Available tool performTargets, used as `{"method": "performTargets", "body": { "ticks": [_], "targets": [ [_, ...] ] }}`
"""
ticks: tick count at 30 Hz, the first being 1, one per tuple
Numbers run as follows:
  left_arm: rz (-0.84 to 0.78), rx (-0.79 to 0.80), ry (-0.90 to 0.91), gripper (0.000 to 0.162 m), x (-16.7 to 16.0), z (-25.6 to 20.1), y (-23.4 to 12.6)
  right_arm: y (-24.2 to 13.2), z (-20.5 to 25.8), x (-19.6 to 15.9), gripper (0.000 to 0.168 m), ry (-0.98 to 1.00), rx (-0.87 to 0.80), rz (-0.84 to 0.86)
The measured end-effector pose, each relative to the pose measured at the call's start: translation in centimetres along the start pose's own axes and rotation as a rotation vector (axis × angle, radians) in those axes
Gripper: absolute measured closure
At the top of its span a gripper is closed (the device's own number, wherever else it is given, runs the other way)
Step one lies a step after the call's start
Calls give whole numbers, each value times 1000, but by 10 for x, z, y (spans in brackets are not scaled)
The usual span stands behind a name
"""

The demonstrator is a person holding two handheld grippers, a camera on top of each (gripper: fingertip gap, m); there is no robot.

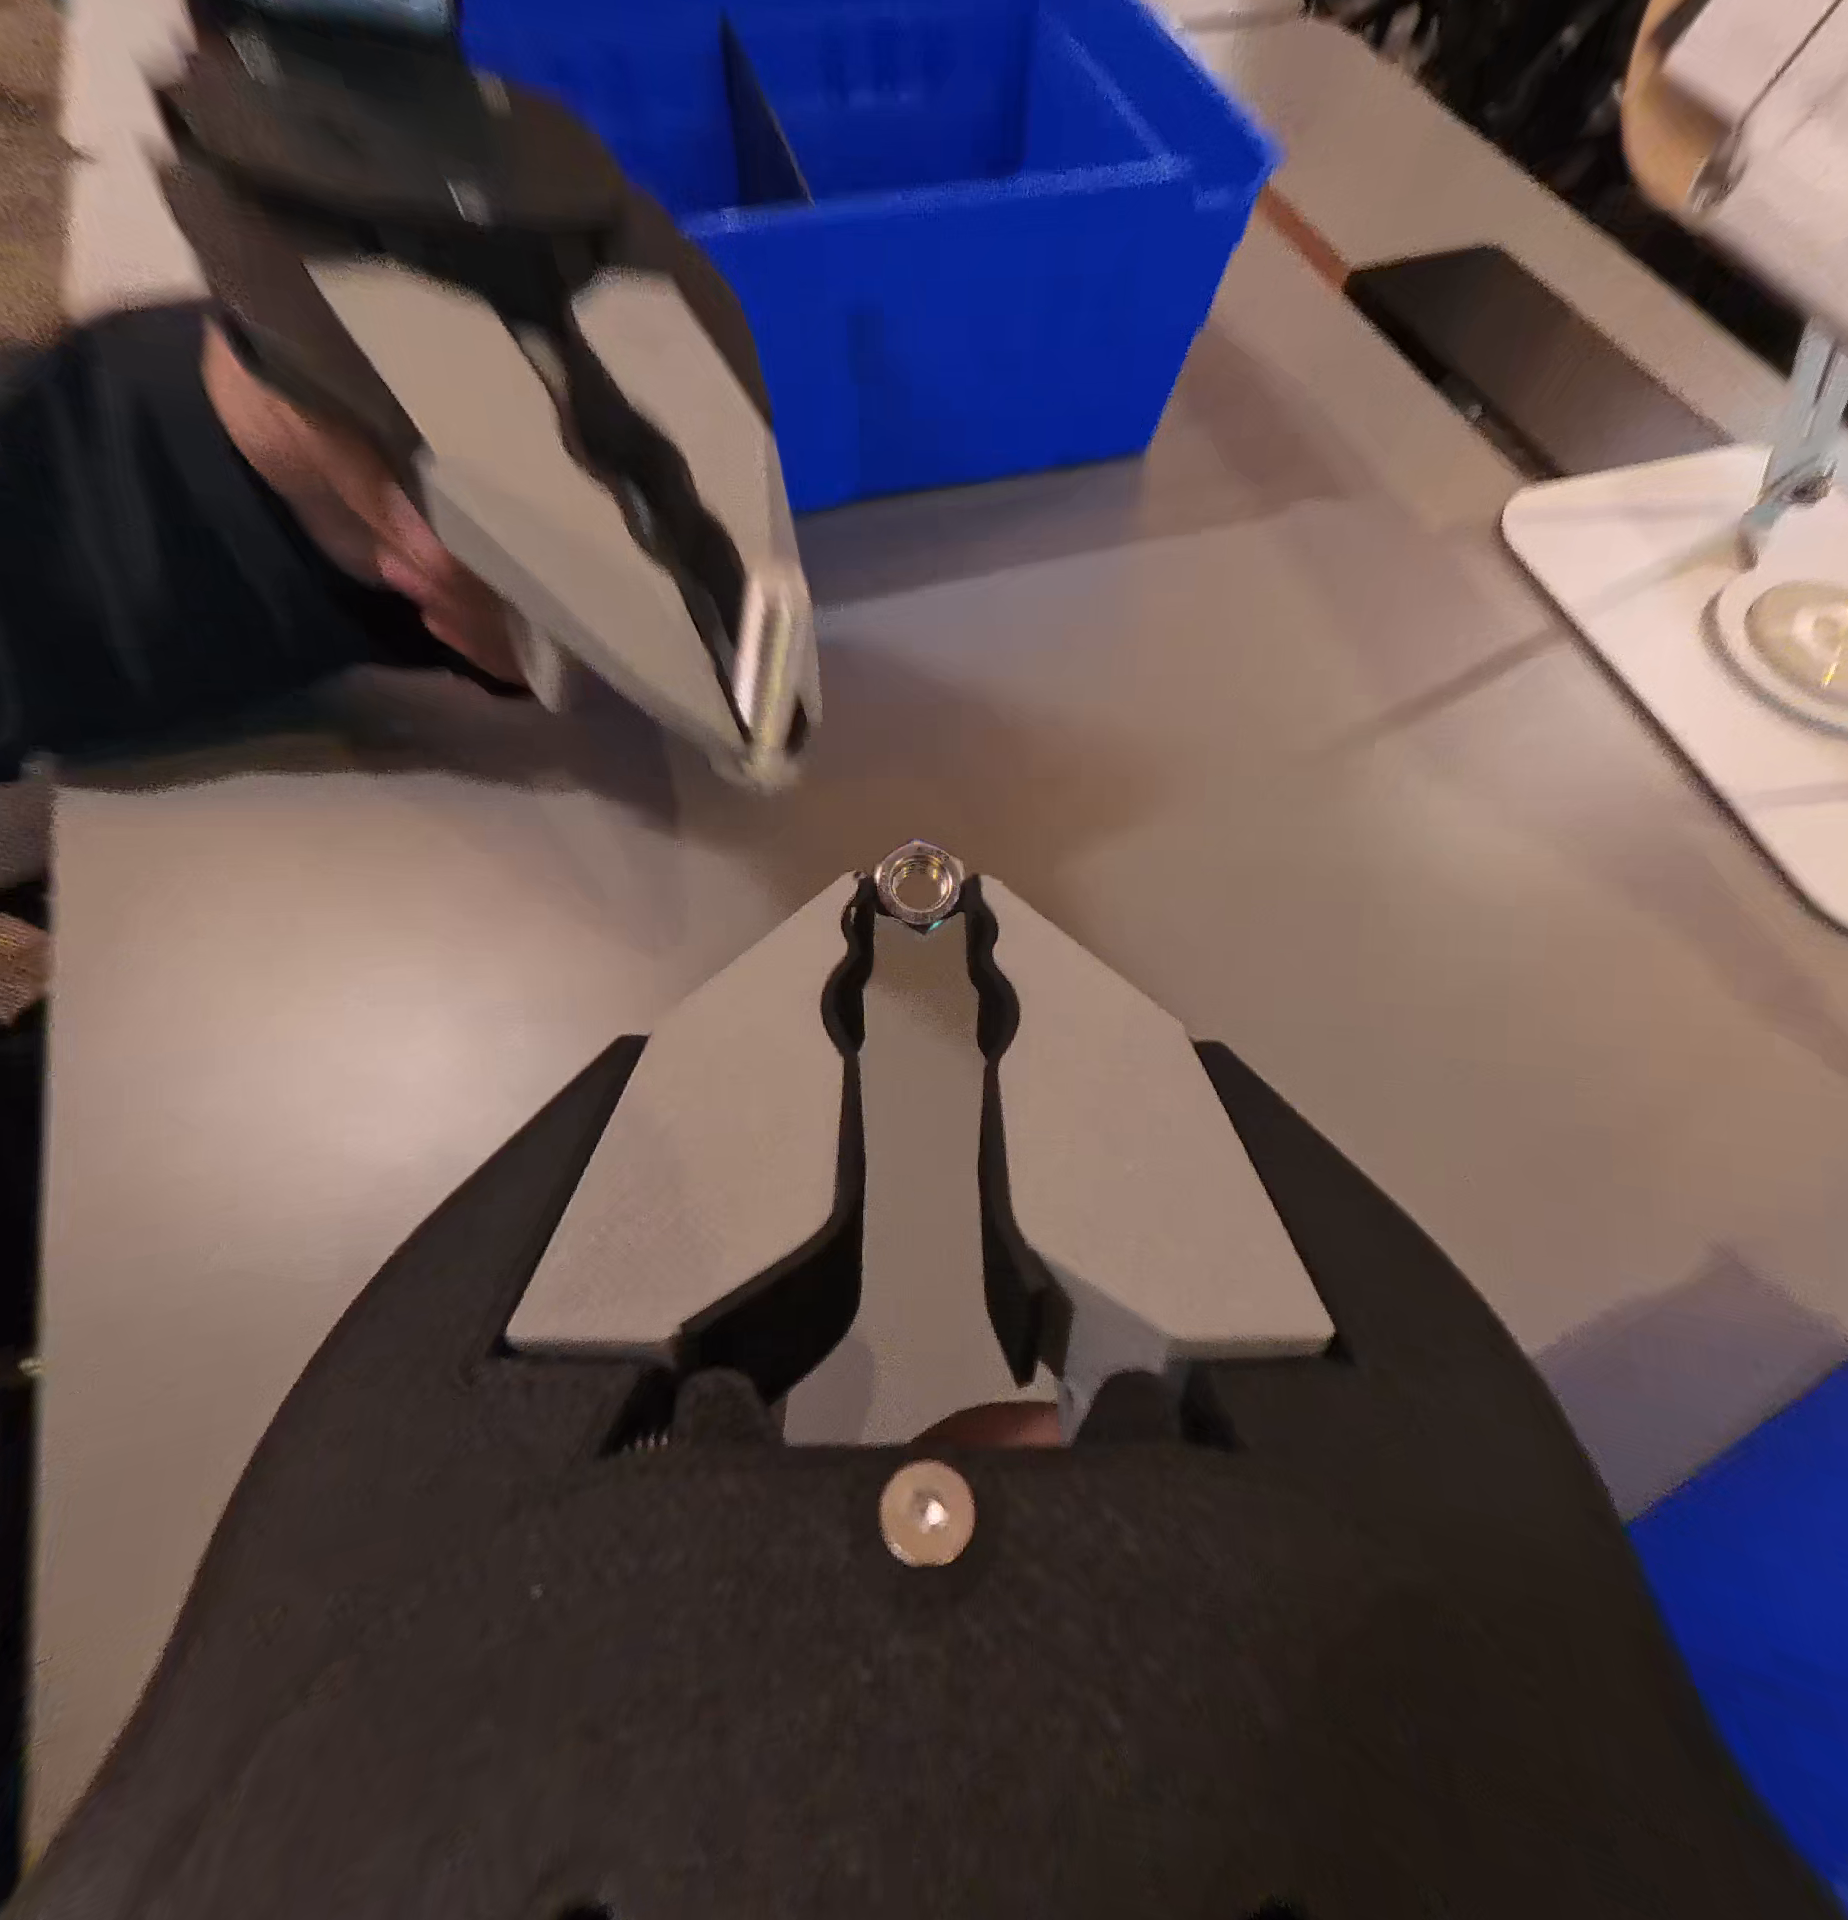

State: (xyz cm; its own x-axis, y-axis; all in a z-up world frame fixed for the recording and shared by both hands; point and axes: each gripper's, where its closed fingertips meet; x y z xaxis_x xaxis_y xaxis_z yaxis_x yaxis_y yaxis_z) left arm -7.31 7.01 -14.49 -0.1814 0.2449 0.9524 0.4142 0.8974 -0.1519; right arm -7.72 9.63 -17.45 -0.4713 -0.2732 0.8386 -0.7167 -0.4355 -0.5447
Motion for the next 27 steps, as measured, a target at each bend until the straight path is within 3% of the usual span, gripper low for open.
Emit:
{"method": "performTargets", "body": {
  "ticks": [4, 8, 15, 27],
  "targets": [
    [23, 103, 83, 155, -7, 11, 7, -20, -1, 48, 154, -36, 42, -17],
    [3, 218, 166, 155, -4, 23, 9, -12, 4, 74, 154, -109, 121, 65],
    [-23, 347, 243, 155, 4, 38, 2, 0, -2, 67, 154, -166, 184, 169],
    [-23, 336, 254, 155, 2, 34, 7, 1, 2, 65, 154, -140, 220, 155]
  ]
}}
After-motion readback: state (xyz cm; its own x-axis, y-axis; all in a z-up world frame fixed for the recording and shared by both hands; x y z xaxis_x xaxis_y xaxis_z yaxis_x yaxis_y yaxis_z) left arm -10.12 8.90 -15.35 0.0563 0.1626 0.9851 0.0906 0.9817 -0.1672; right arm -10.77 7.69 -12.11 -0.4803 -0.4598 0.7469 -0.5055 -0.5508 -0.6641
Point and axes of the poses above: each gripper's, where its closed fingertips meet, y out along the fingers, x out of its top, z = x × y across the jaws, and after that the axes turned 6 degrees about x, right-handed
